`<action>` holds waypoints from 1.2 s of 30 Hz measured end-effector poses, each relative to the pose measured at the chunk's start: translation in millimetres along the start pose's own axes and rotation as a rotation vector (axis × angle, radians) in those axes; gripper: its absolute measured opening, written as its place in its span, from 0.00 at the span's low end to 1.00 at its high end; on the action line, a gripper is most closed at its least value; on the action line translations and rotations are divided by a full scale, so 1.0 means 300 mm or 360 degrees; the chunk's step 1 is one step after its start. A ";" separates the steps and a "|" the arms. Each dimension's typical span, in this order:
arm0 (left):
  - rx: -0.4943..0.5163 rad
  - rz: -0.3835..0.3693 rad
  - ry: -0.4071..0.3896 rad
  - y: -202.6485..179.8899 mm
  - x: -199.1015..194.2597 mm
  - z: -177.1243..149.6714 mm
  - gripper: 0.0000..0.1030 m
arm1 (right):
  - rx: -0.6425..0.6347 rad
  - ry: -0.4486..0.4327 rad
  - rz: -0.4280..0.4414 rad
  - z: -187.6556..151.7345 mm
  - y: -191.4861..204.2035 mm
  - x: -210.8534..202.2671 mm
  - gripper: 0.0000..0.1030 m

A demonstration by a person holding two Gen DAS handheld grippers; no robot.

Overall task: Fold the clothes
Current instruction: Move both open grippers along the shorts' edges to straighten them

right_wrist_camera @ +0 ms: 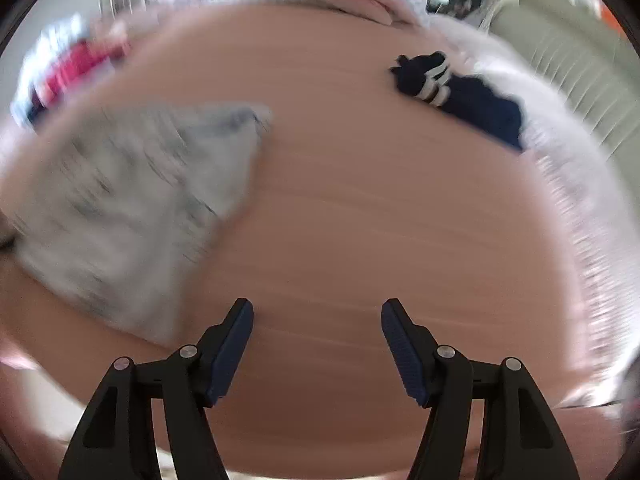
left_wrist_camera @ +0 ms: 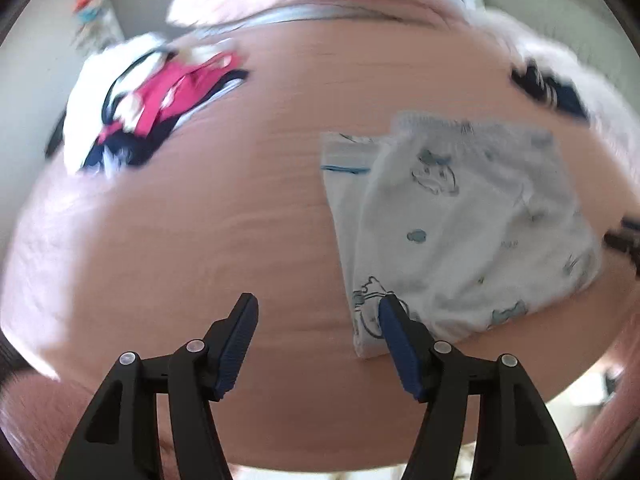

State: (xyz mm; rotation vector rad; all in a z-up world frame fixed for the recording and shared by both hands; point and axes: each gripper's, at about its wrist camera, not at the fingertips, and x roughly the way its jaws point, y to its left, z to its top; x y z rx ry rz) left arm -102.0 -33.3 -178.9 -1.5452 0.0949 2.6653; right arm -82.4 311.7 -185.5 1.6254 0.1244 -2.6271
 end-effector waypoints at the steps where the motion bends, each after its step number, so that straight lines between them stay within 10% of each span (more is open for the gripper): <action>1: -0.0064 -0.0076 -0.0021 0.010 -0.015 -0.008 0.57 | 0.0005 -0.0041 0.0095 0.003 0.007 -0.021 0.64; 7: 0.0118 -0.0146 0.0068 -0.124 0.029 -0.065 0.54 | -0.0295 -0.0076 0.0215 0.021 0.222 -0.011 0.64; 13: 0.0144 0.0144 0.0133 -0.048 0.038 -0.066 0.54 | -0.0304 -0.0013 -0.0007 0.003 0.213 0.013 0.64; 17: -0.0136 0.0163 0.0084 0.073 0.009 -0.046 0.53 | -0.0152 0.0010 -0.0326 0.019 0.084 0.013 0.64; 21: -0.0040 -0.0061 -0.0138 -0.005 -0.056 0.000 0.53 | 0.0030 -0.0122 -0.0040 0.058 0.034 -0.051 0.64; 25: 0.0160 -0.0300 -0.0033 -0.123 0.018 0.006 0.53 | -0.0176 -0.0114 0.0138 0.057 0.162 -0.036 0.64; 33: 0.0176 0.0104 0.0039 -0.061 0.039 0.026 0.60 | -0.0131 -0.0067 -0.0037 0.059 0.116 0.004 0.67; 36: 0.0173 -0.0182 -0.0049 -0.107 0.033 0.101 0.60 | -0.0021 -0.0175 0.0018 0.117 0.065 -0.026 0.67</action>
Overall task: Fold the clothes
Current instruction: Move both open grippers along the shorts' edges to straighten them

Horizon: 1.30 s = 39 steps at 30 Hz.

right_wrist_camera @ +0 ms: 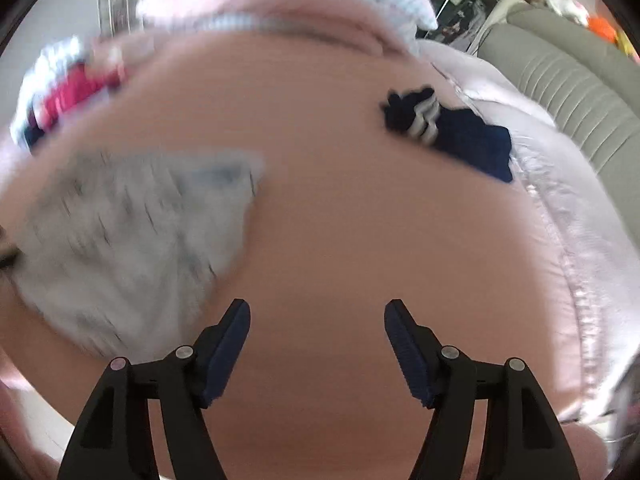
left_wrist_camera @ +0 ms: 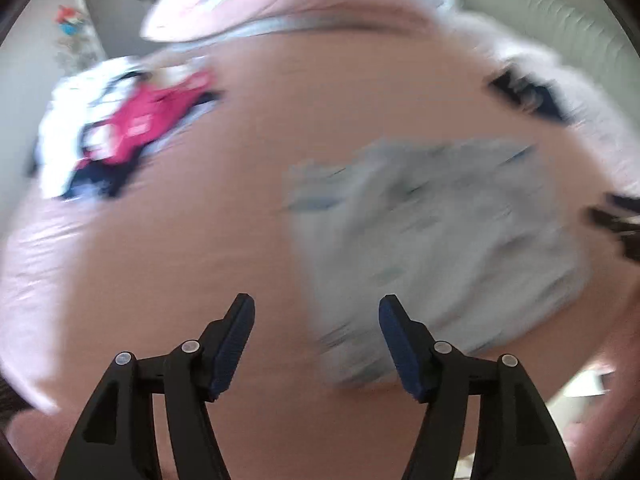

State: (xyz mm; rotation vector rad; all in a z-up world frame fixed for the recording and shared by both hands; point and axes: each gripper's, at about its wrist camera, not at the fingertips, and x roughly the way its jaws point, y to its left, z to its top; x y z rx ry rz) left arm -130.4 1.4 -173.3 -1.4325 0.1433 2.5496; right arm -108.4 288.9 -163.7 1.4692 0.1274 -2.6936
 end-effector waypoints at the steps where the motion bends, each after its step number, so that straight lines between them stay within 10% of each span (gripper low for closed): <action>1: 0.0035 -0.0085 -0.0018 -0.031 0.009 0.022 0.60 | 0.0017 -0.0030 0.0037 0.022 -0.005 -0.006 0.67; 4: 0.0211 -0.0235 -0.0033 -0.140 0.093 0.088 0.60 | -0.0171 -0.0061 0.0257 0.096 0.100 0.008 0.67; 8: 0.0326 -0.0019 0.0072 -0.165 0.169 0.098 0.63 | -0.0477 0.0003 0.0155 0.151 0.224 0.149 0.66; 14: -0.0025 -0.0142 -0.0076 -0.021 0.097 0.157 0.62 | -0.0182 -0.0015 0.0298 0.235 0.097 0.204 0.66; 18: 0.0219 0.0020 -0.0049 -0.089 0.192 0.185 0.61 | -0.0293 -0.0048 0.0440 0.229 0.171 0.165 0.66; 22: -0.0080 -0.0058 -0.0003 0.037 0.273 0.244 0.63 | -0.0420 0.0001 0.0312 0.229 0.208 0.279 0.66; 27: -0.0433 -0.0161 -0.0129 0.161 0.140 0.165 0.63 | -0.0156 -0.0036 0.0534 0.247 0.098 0.209 0.67; 35: -0.0529 -0.0040 0.0011 0.166 0.125 -0.064 0.62 | 0.0035 0.0055 0.0454 0.103 0.026 0.123 0.67; 39: -0.0325 0.0303 -0.0041 0.129 0.123 -0.047 0.62 | -0.0250 0.0081 0.0315 0.049 0.142 0.107 0.67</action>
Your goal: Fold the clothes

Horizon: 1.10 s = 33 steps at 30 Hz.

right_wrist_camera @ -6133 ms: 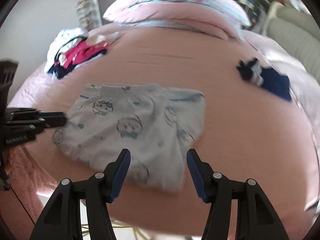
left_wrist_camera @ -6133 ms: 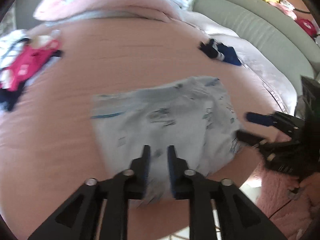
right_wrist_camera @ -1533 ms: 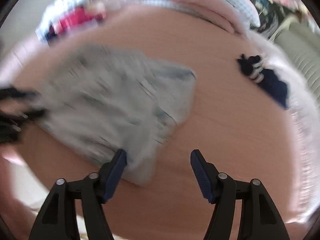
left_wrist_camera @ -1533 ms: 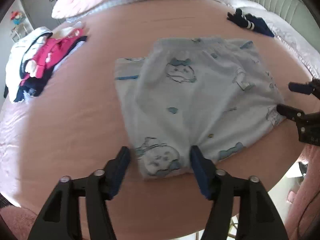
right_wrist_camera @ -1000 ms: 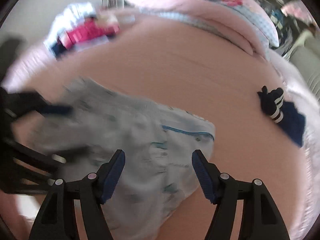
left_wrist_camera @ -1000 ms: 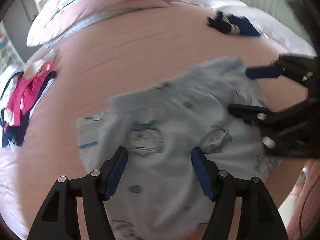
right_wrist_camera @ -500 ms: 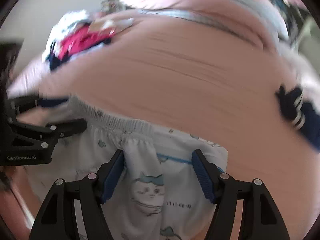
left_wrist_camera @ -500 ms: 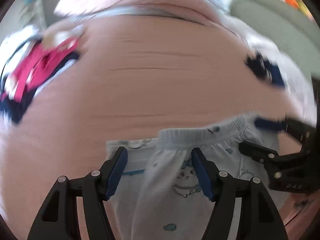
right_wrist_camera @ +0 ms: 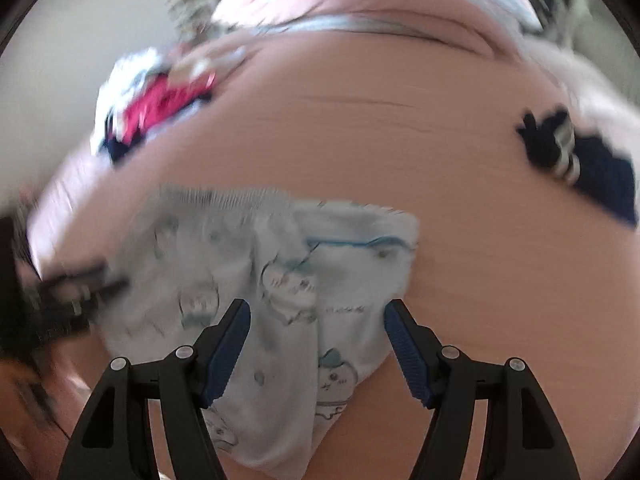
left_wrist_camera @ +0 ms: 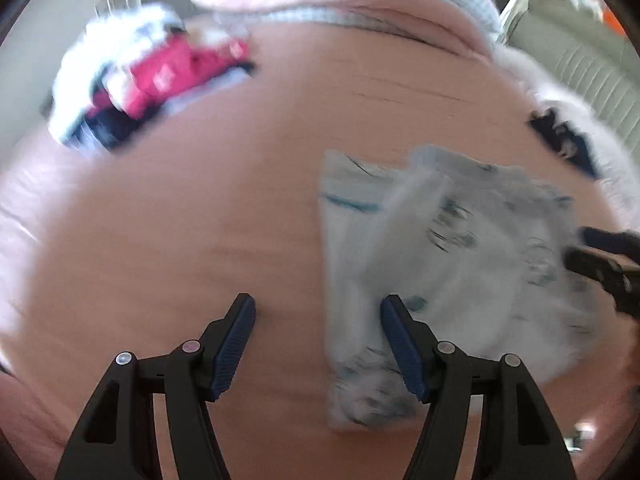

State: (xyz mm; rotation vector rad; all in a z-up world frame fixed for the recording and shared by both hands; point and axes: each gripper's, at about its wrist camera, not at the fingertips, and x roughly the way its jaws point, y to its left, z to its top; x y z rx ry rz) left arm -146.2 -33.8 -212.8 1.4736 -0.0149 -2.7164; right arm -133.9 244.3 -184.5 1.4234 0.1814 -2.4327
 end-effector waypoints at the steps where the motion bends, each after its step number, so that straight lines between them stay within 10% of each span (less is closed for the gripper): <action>1: -0.0032 0.0051 -0.0039 0.019 -0.028 0.008 0.62 | -0.0061 0.0013 -0.0087 -0.008 0.014 0.004 0.67; 4: -0.0187 -0.0035 -0.0098 0.090 -0.079 0.011 0.62 | 0.0033 0.0000 -0.0264 -0.027 -0.048 -0.025 0.67; 8: -0.0299 -0.0272 -0.0040 0.113 -0.081 -0.040 0.61 | 0.0416 -0.0029 -0.0009 -0.110 -0.145 -0.102 0.67; 15: 0.0043 -0.0211 0.0061 -0.058 -0.062 -0.121 0.59 | 0.0630 0.0077 0.0061 -0.217 -0.137 -0.084 0.67; 18: -0.0142 -0.0257 0.0103 0.004 -0.068 -0.149 0.59 | 0.0549 0.0078 -0.0016 -0.229 -0.096 -0.081 0.67; 21: -0.0345 -0.0414 0.0107 0.076 -0.074 -0.193 0.54 | 0.0693 0.0037 0.0259 -0.252 -0.106 -0.093 0.66; 25: -0.0464 -0.0458 0.0110 0.123 -0.084 -0.217 0.38 | 0.0719 0.0094 0.0344 -0.255 -0.096 -0.044 0.40; 33: -0.0588 -0.0592 0.0107 0.137 -0.097 -0.268 0.35 | 0.0984 0.0090 0.0550 -0.257 -0.140 0.012 0.33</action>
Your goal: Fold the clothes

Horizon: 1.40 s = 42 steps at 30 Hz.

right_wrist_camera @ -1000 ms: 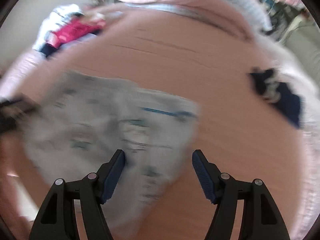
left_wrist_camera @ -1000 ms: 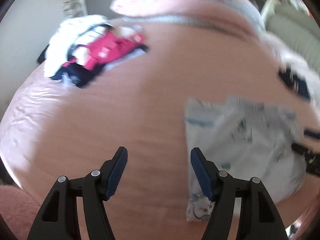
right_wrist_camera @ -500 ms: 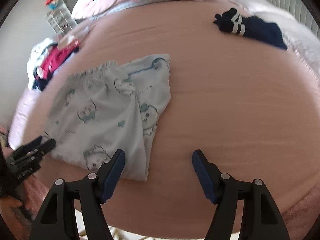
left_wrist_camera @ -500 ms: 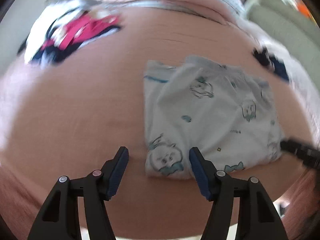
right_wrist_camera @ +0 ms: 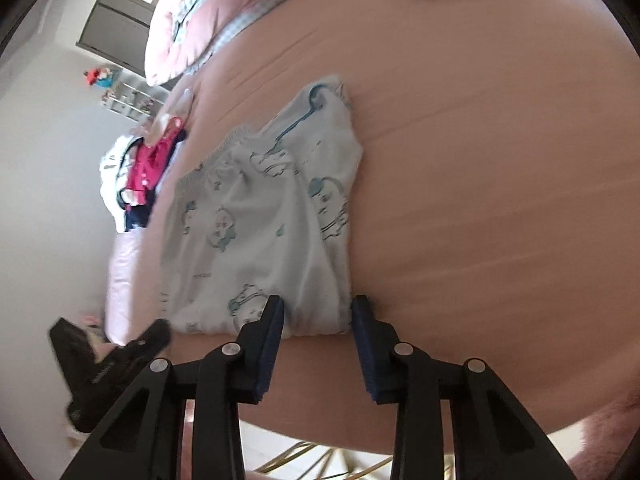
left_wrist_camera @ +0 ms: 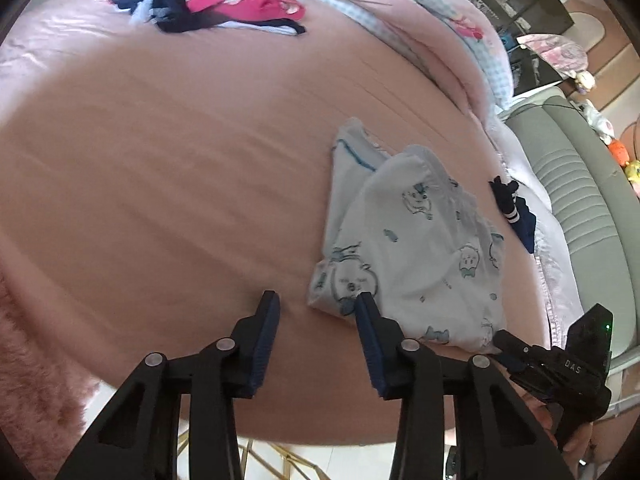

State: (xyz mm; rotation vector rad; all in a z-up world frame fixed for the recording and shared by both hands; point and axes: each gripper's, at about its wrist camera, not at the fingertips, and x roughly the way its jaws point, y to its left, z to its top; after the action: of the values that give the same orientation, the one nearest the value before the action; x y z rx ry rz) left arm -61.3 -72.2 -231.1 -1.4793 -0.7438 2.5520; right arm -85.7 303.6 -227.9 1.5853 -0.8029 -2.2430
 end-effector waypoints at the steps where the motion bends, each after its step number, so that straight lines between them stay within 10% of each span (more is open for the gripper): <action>1: 0.0033 0.0006 -0.0002 -0.015 0.008 -0.001 0.35 | 0.0000 0.0009 0.0016 0.005 0.009 0.013 0.33; 5: 0.0162 -0.0014 0.0047 -0.071 0.029 -0.016 0.11 | -0.0130 -0.0029 -0.0093 -0.003 0.051 0.014 0.14; 14: 0.0832 0.0308 -0.0065 -0.214 -0.017 -0.021 0.09 | -0.0560 -0.0264 -0.0316 -0.040 0.180 -0.082 0.08; 23: 0.0810 0.0327 0.0063 -0.157 0.042 -0.024 0.09 | -0.0361 -0.0139 -0.0279 -0.017 0.058 -0.088 0.07; 27: 0.0503 0.0160 0.0160 -0.051 0.019 0.015 0.11 | -0.0128 -0.0014 -0.0157 0.024 -0.015 -0.057 0.11; 32: 0.0260 0.0272 0.0049 0.021 -0.049 0.066 0.12 | 0.0008 -0.0252 -0.0273 0.089 -0.084 -0.204 0.16; 38: 0.0612 0.0027 0.0078 -0.192 -0.001 0.048 0.12 | -0.0476 -0.0164 -0.0354 0.126 0.109 -0.123 0.17; 42: 0.0733 0.0307 0.0175 -0.195 0.073 0.055 0.13 | -0.0611 -0.0083 -0.0548 0.112 0.134 -0.063 0.18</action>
State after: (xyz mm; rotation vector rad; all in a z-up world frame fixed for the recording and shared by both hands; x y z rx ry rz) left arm -95.7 -19.9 -214.8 -1.5666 0.0109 2.5084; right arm -113.6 290.4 -181.6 1.5696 -0.0930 -2.4861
